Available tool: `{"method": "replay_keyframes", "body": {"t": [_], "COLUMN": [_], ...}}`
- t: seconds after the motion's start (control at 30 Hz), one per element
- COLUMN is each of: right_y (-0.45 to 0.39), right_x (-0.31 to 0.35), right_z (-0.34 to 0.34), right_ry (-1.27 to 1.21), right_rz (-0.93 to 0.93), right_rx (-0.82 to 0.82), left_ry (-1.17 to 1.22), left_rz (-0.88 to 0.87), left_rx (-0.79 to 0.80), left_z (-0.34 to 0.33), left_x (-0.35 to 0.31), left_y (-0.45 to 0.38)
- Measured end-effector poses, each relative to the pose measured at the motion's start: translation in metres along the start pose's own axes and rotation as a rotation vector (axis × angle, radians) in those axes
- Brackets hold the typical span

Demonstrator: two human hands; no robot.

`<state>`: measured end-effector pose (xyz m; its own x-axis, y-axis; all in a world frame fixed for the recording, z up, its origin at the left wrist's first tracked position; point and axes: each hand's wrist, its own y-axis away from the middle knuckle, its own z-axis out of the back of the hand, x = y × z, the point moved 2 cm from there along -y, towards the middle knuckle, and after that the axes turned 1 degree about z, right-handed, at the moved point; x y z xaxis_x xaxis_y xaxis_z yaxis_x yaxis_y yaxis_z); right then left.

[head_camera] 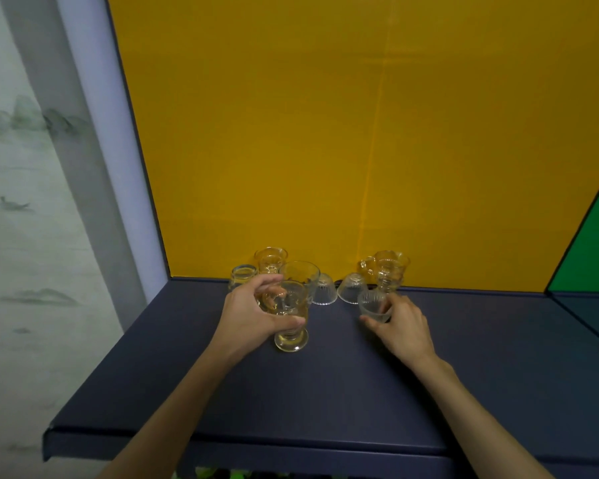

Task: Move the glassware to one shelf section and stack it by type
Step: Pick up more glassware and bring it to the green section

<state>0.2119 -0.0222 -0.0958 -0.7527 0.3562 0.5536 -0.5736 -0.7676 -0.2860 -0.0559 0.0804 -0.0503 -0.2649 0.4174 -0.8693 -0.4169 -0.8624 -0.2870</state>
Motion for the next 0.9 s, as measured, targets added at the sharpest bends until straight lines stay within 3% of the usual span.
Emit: {"method": "replay_keyframes", "body": {"t": [0.4,0.9], "right_y": [0.03,0.116], "right_x": [0.013,-0.054], "right_z": [0.03,0.13], "right_ry": [-0.258,-0.202], "right_rz": [0.005,-0.145], "right_rx": [-0.075,-0.313], "left_ry": [0.215,0.296], "left_rz": [0.044,-0.115], "left_rx": [0.031,0.339], "left_z": [-0.023,-0.123], "left_x": [-0.008,-0.073], "left_y": [0.001,0.027]}}
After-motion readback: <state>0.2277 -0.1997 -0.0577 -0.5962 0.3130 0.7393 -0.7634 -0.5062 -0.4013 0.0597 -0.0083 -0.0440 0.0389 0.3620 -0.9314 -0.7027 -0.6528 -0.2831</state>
